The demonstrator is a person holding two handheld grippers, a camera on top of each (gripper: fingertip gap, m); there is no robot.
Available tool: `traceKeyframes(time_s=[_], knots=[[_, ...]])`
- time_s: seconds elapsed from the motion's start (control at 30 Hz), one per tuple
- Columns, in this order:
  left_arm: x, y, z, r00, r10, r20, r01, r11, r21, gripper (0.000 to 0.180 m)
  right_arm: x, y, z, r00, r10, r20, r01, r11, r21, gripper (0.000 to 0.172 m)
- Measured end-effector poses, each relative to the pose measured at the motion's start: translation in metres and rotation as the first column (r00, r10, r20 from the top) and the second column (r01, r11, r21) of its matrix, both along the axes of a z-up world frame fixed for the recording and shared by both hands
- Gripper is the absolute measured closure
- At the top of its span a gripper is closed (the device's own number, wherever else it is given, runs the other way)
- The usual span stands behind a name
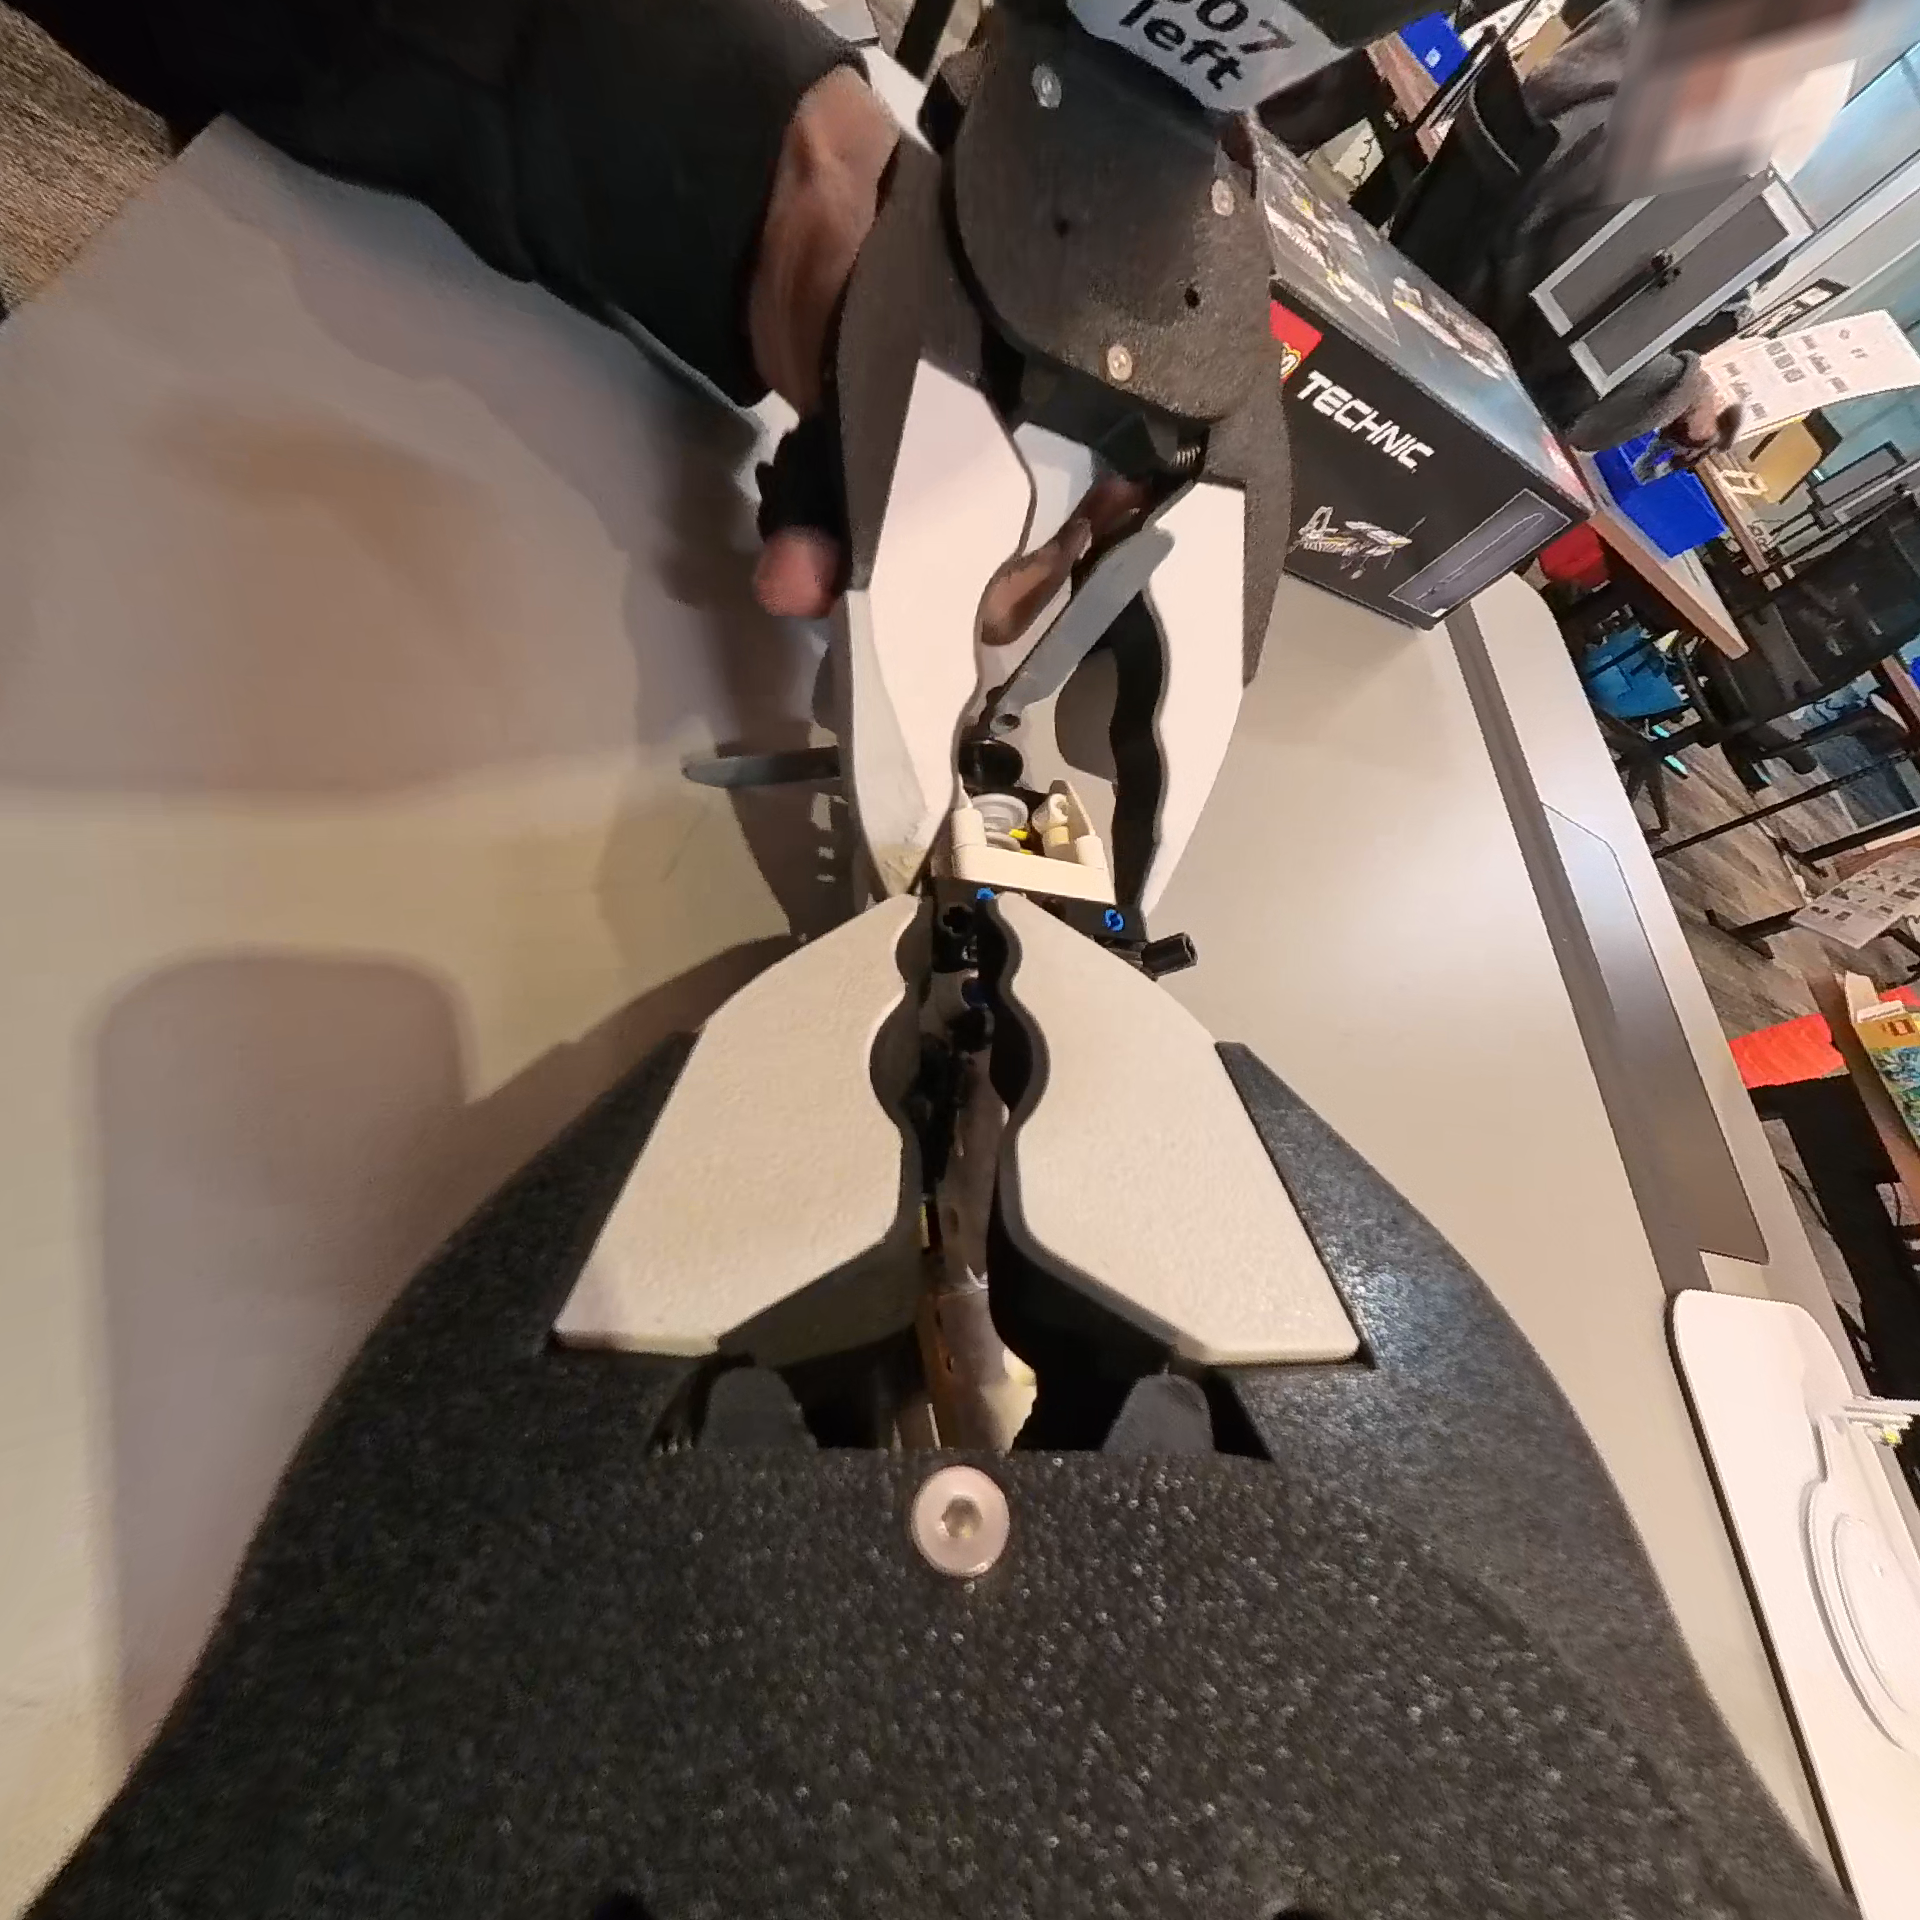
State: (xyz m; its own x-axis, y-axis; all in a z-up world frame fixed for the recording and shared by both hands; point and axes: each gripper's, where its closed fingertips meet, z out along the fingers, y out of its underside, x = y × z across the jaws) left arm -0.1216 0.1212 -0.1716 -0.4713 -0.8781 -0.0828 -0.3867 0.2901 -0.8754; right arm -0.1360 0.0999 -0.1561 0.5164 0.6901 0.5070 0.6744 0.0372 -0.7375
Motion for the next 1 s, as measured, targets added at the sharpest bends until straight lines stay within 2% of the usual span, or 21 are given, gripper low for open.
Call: traceKeyframes(time_s=[0.23, 0.5, 1.0], knots=[[-0.0020, 0.0017, 0.0008, 1.000, 0.008, -0.006, -0.008, 1.000, 0.001, 0.136, 0.0002, 0.0006, -0.0001, 1.000, -0.003, 0.003, 0.003, 1.000, 0.000, 0.164], [-0.0005, 0.0021, 0.0009, 1.000, 0.022, -0.001, -0.022, 1.000, -0.004, 0.136, 0.0007, 0.0021, -0.0010, 1.000, -0.015, 0.011, 0.015, 1.000, -0.008, 0.164], [0.0027, 0.0011, -0.0008, 0.999, 0.039, 0.005, -0.039, 0.999, 0.025, 0.135, -0.0018, 0.0051, -0.0046, 0.993, -0.037, 0.115, 0.034, 0.999, 0.030, 0.161]])
